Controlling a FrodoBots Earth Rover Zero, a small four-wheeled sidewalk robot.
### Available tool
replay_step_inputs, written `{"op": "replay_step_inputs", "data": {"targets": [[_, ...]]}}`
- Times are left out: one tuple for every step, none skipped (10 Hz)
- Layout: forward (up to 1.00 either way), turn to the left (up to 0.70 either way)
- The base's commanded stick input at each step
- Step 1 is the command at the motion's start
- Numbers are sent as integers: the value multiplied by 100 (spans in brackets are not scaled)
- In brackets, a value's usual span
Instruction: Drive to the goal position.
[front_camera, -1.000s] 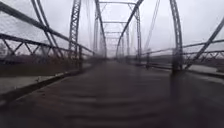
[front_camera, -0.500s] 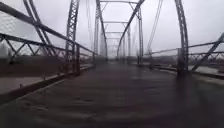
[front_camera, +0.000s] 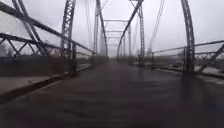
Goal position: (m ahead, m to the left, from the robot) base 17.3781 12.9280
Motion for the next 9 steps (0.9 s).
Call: {"op": "replay_step_inputs", "data": {"targets": [[100, 0], [100, 0], [100, 0], [100, 0], [100, 0], [100, 0], [100, 0], [100, 0], [100, 0]]}}
